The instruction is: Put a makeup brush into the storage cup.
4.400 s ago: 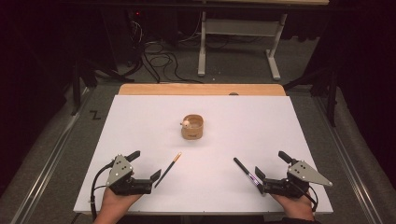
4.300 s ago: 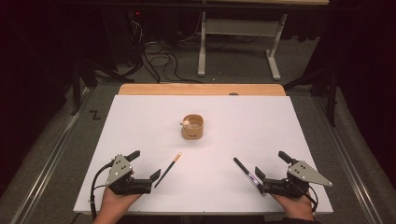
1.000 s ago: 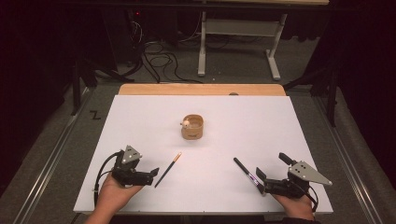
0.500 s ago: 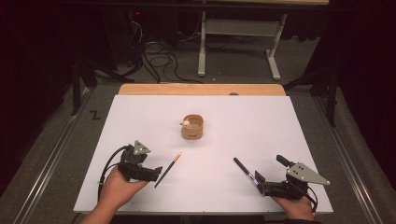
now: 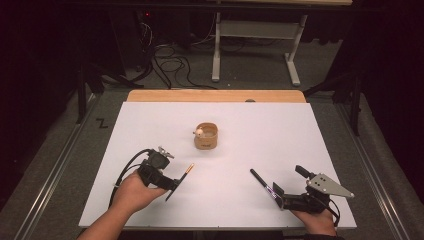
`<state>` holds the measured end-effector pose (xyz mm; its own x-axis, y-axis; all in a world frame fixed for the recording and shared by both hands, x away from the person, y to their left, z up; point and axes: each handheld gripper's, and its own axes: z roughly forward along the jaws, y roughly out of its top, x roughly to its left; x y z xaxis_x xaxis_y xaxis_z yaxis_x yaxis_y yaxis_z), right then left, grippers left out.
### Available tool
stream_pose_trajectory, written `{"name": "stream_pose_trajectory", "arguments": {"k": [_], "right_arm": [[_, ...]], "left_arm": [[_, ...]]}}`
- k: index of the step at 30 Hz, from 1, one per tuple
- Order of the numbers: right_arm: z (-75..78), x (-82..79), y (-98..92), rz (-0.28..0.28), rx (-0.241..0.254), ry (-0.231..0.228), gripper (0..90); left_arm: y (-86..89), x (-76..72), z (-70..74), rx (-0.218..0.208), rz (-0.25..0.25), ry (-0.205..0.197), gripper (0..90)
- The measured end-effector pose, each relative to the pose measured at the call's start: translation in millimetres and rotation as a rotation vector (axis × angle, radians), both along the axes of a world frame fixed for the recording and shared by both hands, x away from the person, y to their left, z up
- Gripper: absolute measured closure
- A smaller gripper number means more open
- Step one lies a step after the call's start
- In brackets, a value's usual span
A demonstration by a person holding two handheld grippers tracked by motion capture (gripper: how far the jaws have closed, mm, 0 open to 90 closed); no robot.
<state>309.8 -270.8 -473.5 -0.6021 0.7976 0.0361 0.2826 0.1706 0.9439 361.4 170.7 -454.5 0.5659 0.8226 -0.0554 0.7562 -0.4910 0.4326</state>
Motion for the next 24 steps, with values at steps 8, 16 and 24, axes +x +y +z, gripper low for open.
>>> {"name": "stream_pose_trajectory", "arguments": {"k": [8, 16, 24], "right_arm": [[0.9, -0.4, -0.8, -0.005, 0.000, -0.004, 0.3], [2.0, -1.2, -2.5, -0.014, 0.009, -0.002, 0.3], [3.6, -0.4, -1.6, -0.014, 0.011, -0.008, 0.6]], "left_arm": [[-11.8, 13.5, 0.7, 0.040, -0.029, 0.076, 18.8], [-25.4, 26.9, -2.5, 0.057, -0.070, 0.185, 22.5], [-38.5, 41.5, -10.6, 0.118, -0.097, 0.244, 25.2]]}}
